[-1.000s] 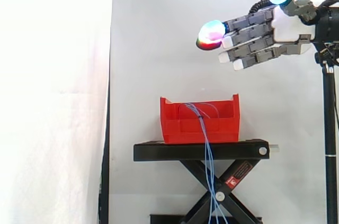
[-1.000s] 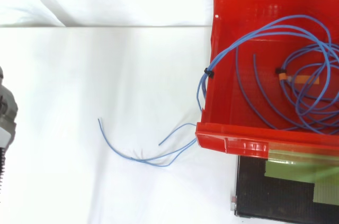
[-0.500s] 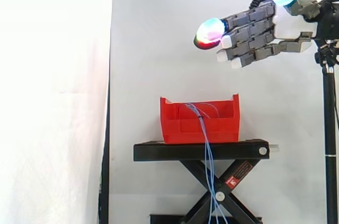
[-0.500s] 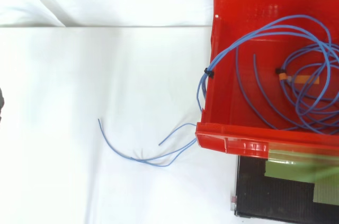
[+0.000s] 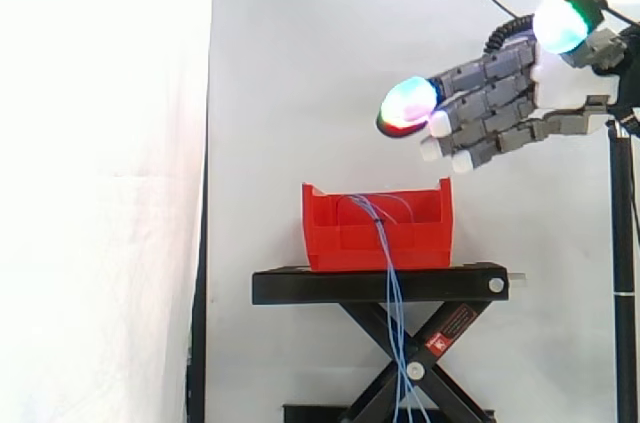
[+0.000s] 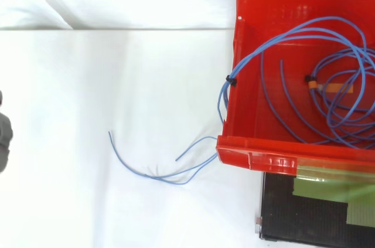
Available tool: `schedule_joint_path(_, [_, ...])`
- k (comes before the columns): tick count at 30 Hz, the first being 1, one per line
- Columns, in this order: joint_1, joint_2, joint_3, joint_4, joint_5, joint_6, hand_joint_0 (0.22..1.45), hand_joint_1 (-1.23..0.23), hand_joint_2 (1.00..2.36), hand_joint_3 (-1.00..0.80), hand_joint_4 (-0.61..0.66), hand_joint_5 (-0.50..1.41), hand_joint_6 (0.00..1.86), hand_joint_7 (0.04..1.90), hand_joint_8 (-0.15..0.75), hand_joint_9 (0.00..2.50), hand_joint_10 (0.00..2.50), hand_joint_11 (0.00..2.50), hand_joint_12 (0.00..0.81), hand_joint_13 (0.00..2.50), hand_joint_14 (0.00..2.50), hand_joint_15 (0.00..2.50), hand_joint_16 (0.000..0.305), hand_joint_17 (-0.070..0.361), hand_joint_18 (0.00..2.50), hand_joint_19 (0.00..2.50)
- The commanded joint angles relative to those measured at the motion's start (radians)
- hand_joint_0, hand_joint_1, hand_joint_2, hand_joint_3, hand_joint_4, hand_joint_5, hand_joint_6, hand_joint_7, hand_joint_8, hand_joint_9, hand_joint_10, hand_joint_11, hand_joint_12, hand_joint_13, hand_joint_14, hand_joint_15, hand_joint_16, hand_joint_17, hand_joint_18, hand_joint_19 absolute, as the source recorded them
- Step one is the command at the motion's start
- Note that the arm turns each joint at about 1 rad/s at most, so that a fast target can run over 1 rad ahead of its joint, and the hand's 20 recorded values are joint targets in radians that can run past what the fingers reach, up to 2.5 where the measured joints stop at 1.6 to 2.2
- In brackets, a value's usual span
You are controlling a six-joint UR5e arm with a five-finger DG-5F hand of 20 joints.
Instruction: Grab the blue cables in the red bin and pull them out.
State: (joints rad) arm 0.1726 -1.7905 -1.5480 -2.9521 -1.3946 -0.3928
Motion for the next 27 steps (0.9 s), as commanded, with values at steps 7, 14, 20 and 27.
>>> schedule_joint_path(7, [-0.010, 0.002, -0.001, -0.114, -0.003, -0.005, 0.72, -0.78, 1.00, -1.00, 0.19, 0.36, 0.01, 0.20, 0.235, 0.40, 0.01, 0.23, 0.342, 0.21, 0.01, 0.23, 0.053, 0.119, 0.19, 0.46])
schedule_joint_path(14, [-0.013, 0.010, 0.000, -0.174, -0.001, -0.031, 0.73, -0.78, 1.00, -1.00, 0.19, 0.36, 0.01, 0.21, 0.236, 0.41, 0.01, 0.25, 0.340, 0.21, 0.01, 0.24, 0.052, 0.118, 0.19, 0.47])
schedule_joint_path(20, [-0.002, -0.020, -0.001, -0.058, -0.001, -0.146, 0.73, -0.78, 1.00, -1.00, 0.20, 0.36, 0.01, 0.21, 0.237, 0.41, 0.01, 0.25, 0.337, 0.22, 0.01, 0.23, 0.052, 0.117, 0.20, 0.48])
schedule_joint_path(27, [0.005, -0.076, 0.000, 0.047, -0.003, -0.220, 0.74, -0.78, 1.00, -1.00, 0.20, 0.36, 0.01, 0.21, 0.237, 0.42, 0.01, 0.25, 0.338, 0.23, 0.01, 0.24, 0.052, 0.116, 0.21, 0.47])
